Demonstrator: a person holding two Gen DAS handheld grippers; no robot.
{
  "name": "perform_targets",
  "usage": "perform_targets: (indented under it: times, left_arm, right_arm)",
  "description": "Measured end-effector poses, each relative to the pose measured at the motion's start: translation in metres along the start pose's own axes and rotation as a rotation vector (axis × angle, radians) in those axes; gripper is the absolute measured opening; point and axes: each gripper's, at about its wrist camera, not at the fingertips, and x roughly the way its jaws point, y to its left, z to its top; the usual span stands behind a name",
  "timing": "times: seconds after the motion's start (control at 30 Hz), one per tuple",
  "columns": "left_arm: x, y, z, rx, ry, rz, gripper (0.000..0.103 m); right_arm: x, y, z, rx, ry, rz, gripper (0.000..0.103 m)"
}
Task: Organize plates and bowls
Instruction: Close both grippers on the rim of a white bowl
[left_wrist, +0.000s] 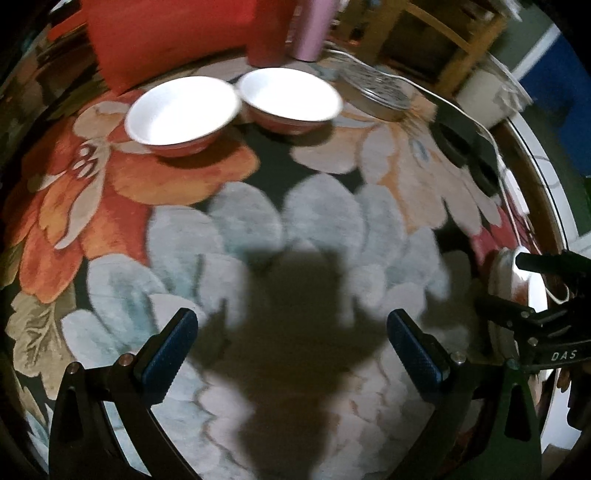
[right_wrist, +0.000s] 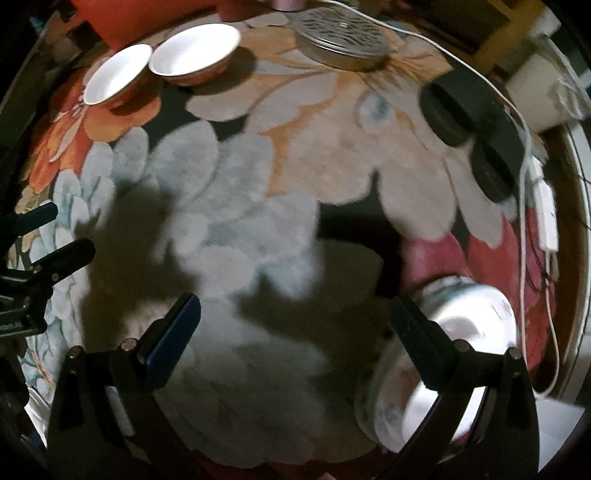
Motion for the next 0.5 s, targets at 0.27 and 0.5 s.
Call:
perform_targets:
  times: [0.27, 0.5]
  left_arm:
    - [-0.002, 0.056, 0.022, -0.126, -0.035, 0.045, 0.102]
    - [-0.019, 0.104, 0.051, -0.217, -0.100, 0.064, 0.102]
  right_arm:
    - [0.015, 0.035, 0.043, 0.008, -0.022, 0.146, 0.103]
    - [0.020, 0.076, 0.082, -0.008, -0.040, 0.287, 0.102]
